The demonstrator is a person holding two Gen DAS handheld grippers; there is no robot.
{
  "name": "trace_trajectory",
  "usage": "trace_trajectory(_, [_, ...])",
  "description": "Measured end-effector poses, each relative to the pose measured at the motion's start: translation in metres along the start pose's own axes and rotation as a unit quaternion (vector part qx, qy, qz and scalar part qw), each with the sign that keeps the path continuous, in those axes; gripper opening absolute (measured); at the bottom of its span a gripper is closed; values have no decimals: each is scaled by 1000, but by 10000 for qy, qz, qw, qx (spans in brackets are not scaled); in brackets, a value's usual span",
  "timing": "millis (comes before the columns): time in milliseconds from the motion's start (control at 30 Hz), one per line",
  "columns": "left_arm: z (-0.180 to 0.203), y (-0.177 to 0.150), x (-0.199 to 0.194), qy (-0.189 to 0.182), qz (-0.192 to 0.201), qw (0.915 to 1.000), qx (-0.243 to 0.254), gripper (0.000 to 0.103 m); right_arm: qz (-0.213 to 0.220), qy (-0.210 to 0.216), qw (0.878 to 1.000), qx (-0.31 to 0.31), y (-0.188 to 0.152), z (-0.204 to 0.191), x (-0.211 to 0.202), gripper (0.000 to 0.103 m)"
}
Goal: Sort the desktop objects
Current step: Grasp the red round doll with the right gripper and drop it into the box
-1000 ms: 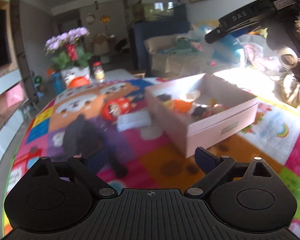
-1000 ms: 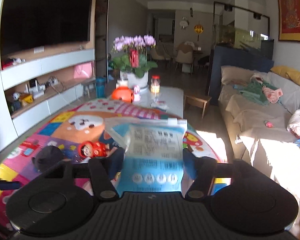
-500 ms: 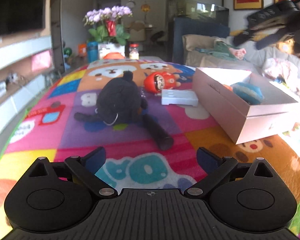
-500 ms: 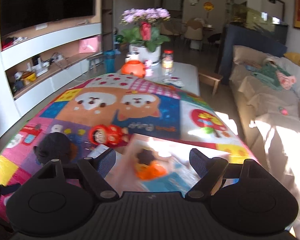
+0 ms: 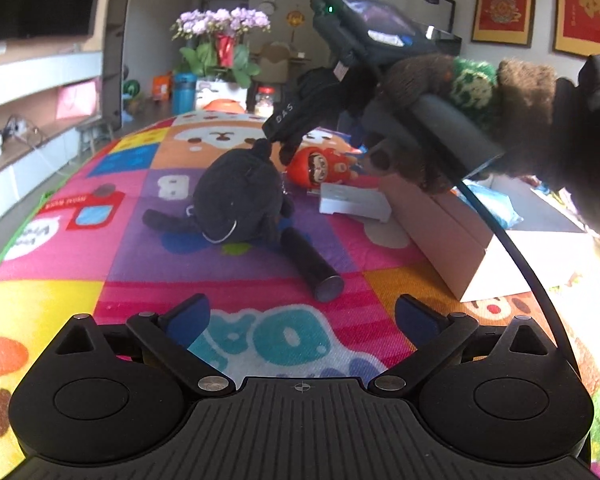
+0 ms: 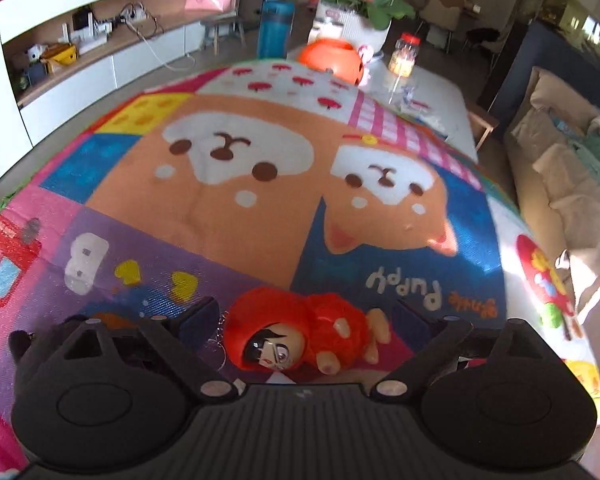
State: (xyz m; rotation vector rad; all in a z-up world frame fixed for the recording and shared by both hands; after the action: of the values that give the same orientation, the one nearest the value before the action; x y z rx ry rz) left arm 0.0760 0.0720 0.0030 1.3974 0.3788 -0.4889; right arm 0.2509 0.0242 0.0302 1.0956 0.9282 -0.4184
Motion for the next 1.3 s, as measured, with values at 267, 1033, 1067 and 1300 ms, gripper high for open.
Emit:
trace_trajectory(267, [2,-1,-3,-76,49,10000,16,102,-292,349,9989,-72,-20,-1,-11,83])
trace_trajectory(1033, [26,-24,-22,-494,-538,9943,774,102,-612,2040,9768,235,-196,8,-152,68])
trace_trajectory(1067, [27,-25,-21,-454,-564,9942,799,102,-339,1853,9820,105,-202,10,-162,68])
trace_trajectory(1300, [33,-27,-17,-156,-721,9930,925,102,803,1412,9857,452,-214,51,-196,84])
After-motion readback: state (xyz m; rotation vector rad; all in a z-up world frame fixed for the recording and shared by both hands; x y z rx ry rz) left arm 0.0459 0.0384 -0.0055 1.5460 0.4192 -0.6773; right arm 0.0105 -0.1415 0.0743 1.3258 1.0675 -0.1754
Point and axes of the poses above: each gripper's, at about its wrist camera, not at the fingertips, and x roughly the way its jaws point, z to its right, y to its top, the point moved 2 cm from there along x, roughly the way its jaws point
